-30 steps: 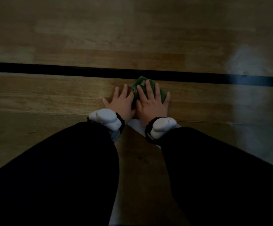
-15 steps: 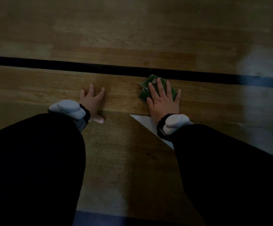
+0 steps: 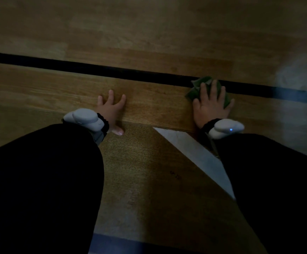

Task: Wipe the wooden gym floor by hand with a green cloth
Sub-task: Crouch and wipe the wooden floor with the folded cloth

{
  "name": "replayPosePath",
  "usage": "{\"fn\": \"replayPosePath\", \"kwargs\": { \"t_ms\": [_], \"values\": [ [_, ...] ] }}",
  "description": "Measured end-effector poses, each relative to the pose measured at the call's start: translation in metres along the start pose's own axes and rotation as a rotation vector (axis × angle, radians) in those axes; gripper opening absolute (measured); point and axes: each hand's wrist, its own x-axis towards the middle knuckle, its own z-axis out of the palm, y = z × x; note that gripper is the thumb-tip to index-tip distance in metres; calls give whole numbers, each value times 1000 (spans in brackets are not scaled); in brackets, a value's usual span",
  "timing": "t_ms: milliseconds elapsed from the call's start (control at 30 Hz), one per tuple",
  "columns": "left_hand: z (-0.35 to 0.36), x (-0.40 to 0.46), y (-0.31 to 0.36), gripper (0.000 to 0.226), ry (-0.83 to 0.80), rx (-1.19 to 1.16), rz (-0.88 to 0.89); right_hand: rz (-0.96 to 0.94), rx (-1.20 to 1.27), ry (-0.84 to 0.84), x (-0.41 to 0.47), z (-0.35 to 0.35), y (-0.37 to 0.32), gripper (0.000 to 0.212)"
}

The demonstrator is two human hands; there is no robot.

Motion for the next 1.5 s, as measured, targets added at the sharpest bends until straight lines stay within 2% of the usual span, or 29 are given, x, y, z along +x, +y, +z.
{"fn": "replayPosePath", "kwargs": {
  "t_ms": [167, 300, 400, 500, 600, 667, 867, 933, 1167, 1200, 1300, 1333, 1400, 1433, 1500],
  "values": [
    [-2, -1, 4, 121, -12, 12, -15, -328, -42, -16, -42, 32, -56, 57],
    [0, -1, 5, 122, -4, 15, -26, -453, -56, -13, -68, 49, -86, 55],
    [-1, -2, 4, 121, 4, 14, -26, -500, -51, -43, -66, 49, -84, 54],
    [0, -4, 2, 120, 12, 2, -14, -439, -21, -68, -47, 37, -71, 52],
    [1, -5, 0, 120, 29, -10, -4, -164, 60, -19, -12, 18, -56, 53],
    [1, -5, -1, 121, 29, -16, 0, -47, 73, 9, 5, 10, -51, 52],
    [0, -2, -1, 126, 19, -48, -2, 16, 34, 78, 7, 14, -63, 52],
    [-1, 0, -1, 130, 19, -70, -9, -23, 19, 73, 7, 16, -71, 53],
    [4, 1, 0, 146, 90, -236, -29, -367, -27, 31, -28, 41, -128, 55],
    [6, 1, 0, 143, 119, -257, -26, -439, -23, 2, -37, 44, -140, 56],
    [12, 1, -4, 111, 228, -299, -16, -720, 79, -129, -56, 48, -167, 56],
    [13, -1, -6, 110, 243, -296, -12, -782, 166, -166, -56, 44, -168, 54],
    [14, -5, -7, 127, 213, -294, -3, -788, 321, -150, -48, 36, -158, 53],
    [13, -7, -7, 132, 184, -287, -2, -719, 335, -86, -41, 34, -148, 54],
    [11, -12, -4, 125, 134, -220, -14, -480, 240, 71, -25, 33, -125, 53]
  ]
}}
